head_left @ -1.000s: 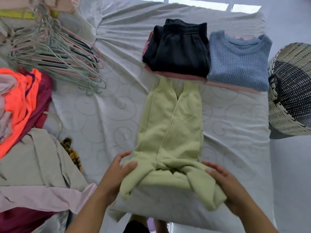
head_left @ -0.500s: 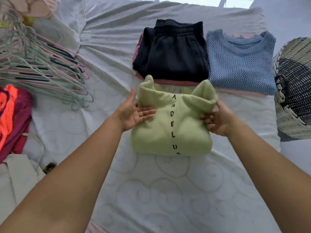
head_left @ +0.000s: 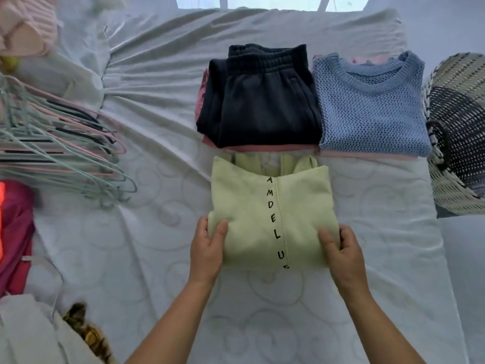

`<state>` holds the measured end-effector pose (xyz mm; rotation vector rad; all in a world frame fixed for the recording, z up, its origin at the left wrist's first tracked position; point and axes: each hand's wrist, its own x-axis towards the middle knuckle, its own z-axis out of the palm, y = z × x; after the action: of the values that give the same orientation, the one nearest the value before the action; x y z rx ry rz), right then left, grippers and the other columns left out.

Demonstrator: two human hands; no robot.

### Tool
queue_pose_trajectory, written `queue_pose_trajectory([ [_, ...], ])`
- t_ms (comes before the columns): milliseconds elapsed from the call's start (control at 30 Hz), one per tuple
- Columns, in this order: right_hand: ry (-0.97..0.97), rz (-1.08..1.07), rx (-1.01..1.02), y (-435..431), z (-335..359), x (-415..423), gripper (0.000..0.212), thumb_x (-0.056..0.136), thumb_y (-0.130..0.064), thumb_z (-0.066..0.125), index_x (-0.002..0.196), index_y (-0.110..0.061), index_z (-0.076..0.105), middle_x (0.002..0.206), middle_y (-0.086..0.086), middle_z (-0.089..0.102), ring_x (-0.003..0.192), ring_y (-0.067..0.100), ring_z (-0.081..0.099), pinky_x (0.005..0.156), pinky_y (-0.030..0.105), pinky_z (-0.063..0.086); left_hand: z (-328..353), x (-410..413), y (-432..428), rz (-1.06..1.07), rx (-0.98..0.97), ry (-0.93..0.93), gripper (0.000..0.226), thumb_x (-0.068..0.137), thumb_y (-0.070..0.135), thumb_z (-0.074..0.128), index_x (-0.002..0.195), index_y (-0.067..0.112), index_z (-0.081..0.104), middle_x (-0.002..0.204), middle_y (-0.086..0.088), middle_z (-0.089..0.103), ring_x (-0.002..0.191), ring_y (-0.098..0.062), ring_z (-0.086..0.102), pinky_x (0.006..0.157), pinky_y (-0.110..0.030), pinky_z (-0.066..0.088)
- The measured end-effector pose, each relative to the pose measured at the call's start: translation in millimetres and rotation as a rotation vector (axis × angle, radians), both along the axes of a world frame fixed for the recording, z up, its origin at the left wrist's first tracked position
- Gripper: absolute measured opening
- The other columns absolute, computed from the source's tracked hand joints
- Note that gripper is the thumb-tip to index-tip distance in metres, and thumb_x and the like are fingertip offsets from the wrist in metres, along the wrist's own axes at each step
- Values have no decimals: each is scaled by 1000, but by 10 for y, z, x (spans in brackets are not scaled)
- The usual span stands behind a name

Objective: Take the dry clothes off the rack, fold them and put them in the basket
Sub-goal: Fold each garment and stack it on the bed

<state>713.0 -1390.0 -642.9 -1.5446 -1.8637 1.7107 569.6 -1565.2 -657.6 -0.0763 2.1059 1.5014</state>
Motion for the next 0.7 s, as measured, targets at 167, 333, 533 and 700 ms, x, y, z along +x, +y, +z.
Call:
queue_pose_trajectory([
  [167,-393,137,163,-38,-389,-53,32,94,-42,43,97,-11,42,80,4,56,82,31,58,65,37,41,-274,28,32,-228,-502,68,26,94,36,45,96,11,39,95,-16,61,93,-34,58,72,-38,41],
  [333,-588,151,258,-97,-441,-72,40,96,-30,43,127,-6,35,119,20,55,107,38,52,80,42,41,-333,57,23,-213,-591,5,25,97,27,41,111,7,37,116,-22,56,103,-38,55,75,-40,41],
  [533,-407,643,862,-218,-495,-377,54,97,-45,20,146,-24,22,154,6,20,143,22,12,115,36,8,-468,-69,172,-694,-577,734,62,94,58,18,145,23,23,152,-4,20,144,-19,7,113,-41,7],
  [700,-576,699,831,-149,-833,-471,56,96,-53,6,144,-31,25,156,7,18,143,27,12,115,45,3,-833,-109,288,-837,-790,707,68,92,64,6,146,26,21,156,-3,14,143,-24,4,112,-48,5],
])
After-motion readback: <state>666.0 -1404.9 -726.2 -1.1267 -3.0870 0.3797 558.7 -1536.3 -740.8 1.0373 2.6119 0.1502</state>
